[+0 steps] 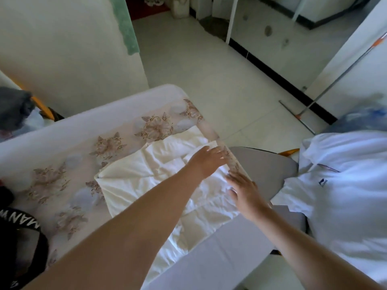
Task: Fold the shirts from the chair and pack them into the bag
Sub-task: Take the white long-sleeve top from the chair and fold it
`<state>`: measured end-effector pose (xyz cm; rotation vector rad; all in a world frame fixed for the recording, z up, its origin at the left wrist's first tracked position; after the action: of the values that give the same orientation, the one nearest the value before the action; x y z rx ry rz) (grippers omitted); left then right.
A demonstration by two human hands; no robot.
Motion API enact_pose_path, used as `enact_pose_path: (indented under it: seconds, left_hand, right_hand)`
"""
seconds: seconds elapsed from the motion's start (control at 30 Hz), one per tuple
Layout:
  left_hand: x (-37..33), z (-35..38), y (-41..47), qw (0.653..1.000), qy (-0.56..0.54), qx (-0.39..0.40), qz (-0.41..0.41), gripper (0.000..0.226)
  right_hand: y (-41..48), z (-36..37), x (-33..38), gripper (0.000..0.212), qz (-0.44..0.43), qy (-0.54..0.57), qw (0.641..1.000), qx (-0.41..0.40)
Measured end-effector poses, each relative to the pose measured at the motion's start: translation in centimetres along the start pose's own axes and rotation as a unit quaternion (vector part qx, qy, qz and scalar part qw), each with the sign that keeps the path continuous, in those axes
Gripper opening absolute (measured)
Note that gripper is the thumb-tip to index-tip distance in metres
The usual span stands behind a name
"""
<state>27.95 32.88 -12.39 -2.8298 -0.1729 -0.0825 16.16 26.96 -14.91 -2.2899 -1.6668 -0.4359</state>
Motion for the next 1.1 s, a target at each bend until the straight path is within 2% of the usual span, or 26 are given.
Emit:
enact_pose_path:
  seconds: [0.1, 0.13, 0.17, 0.23, 0.27, 0.33, 0.4, 0.43, 0.53, 0.67, 0.77, 0.8, 0.83, 0.87, 0.93, 1.0, 1.03, 1.1]
  left_hand:
    - [0.5, -0.3, 0.7, 0.999, 0.038, 0.013, 0.006, 0.057]
    - [0.7, -0.6, 0.6, 0.999, 0.041, 0.01, 0.007, 0.057]
    - [0.8, -1.1, 0.4, 0.999, 0.036, 0.01, 0.005, 0.055]
    - [1.0, -1.9, -0.3, 0.999, 0.043, 0.018, 0.006, 0.049]
    - [1.1, -2.2, -0.8, 0.998, 0.058, 0.02, 0.008, 0.042]
    - [1.4, -3.1, -2.4, 0.998, 0.068, 0.009, 0.006, 0.03]
    - [2.1, -4.2, -5.0, 0.997, 0.061, -0.045, -0.001, 0.026]
    - [2.4, -4.9, -6.7, 0.995, 0.062, -0.079, 0.0, 0.027]
    - [3.6, -5.9, -13.0, 0.988, 0.061, -0.142, -0.023, 0.033]
    - [4.4, -4.9, -22.5, 0.973, 0.04, -0.174, -0.145, 0.028]
    - [3.3, 0.6, -28.5, 0.968, -0.071, -0.068, -0.232, 0.051]
    - [2.5, 2.9, -30.2, 0.963, -0.102, -0.016, -0.25, 0.06]
    - [1.5, 4.7, -31.6, 0.955, -0.124, 0.027, -0.268, 0.067]
    - [0.8, 6.0, -32.7, 0.945, -0.137, 0.046, -0.294, 0.07]
    - [0.1, 6.9, -34.2, 0.918, -0.161, 0.008, -0.363, 0.068]
    - [-0.1, 6.4, -34.4, 0.893, -0.169, -0.078, -0.409, 0.057]
    - [-0.1, 6.1, -34.0, 0.889, -0.163, -0.12, -0.412, 0.052]
    - [-0.1, 5.2, -32.6, 0.888, -0.143, -0.202, -0.388, 0.047]
  right_hand:
    - [0.5, -0.9, -0.4, 0.018, 0.045, 0.146, 0.987, -0.046]
    - [0.7, -1.3, -0.4, 0.019, 0.068, 0.173, 0.982, -0.046]
    - [0.8, -1.4, -0.3, 0.029, 0.102, 0.177, 0.979, -0.028]
    - [1.0, -0.8, -0.3, 0.059, 0.179, 0.137, 0.973, 0.049]
    - [1.0, -0.7, -0.3, 0.066, 0.211, 0.11, 0.967, 0.086]
    - [1.0, -1.2, 0.7, 0.05, 0.237, 0.062, 0.96, 0.139]
    - [1.3, -2.0, 3.0, 0.028, 0.222, 0.064, 0.956, 0.18]
    - [1.4, -2.3, 4.5, 0.031, 0.207, 0.087, 0.953, 0.202]
    - [1.7, -2.8, 10.3, 0.059, 0.129, 0.135, 0.94, 0.285]
    - [0.2, -2.3, 18.7, 0.063, 0.022, 0.121, 0.91, 0.395]
    - [-2.7, 0.2, 22.7, 0.05, 0.039, 0.172, 0.832, 0.526]
    - [-3.2, 1.3, 23.3, 0.047, 0.052, 0.176, 0.825, 0.534]
    - [-3.0, 2.1, 23.6, 0.042, 0.052, 0.165, 0.844, 0.507]
    - [-2.3, 2.6, 23.6, 0.039, 0.036, 0.134, 0.883, 0.449]
    - [-0.5, 3.0, 23.6, 0.036, -0.045, 0.048, 0.954, 0.292]
    - [-0.1, 4.0, 23.6, 0.041, -0.139, -0.048, 0.969, 0.199]
    - [-0.3, 4.9, 23.4, 0.049, -0.162, -0.087, 0.965, 0.189]
    - [-0.9, 7.4, 22.9, 0.069, -0.178, -0.147, 0.947, 0.225]
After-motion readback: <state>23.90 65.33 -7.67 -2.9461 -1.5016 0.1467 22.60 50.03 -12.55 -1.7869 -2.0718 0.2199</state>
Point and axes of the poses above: each hand's wrist, its own y-axis towards the middle knuckle, its own z-axis out of the palm, x = y × z, the point moved 8 cm from there along y, towards the middle knuckle, and after that the axes turned 9 degrees about z, right-handed, at the moved point
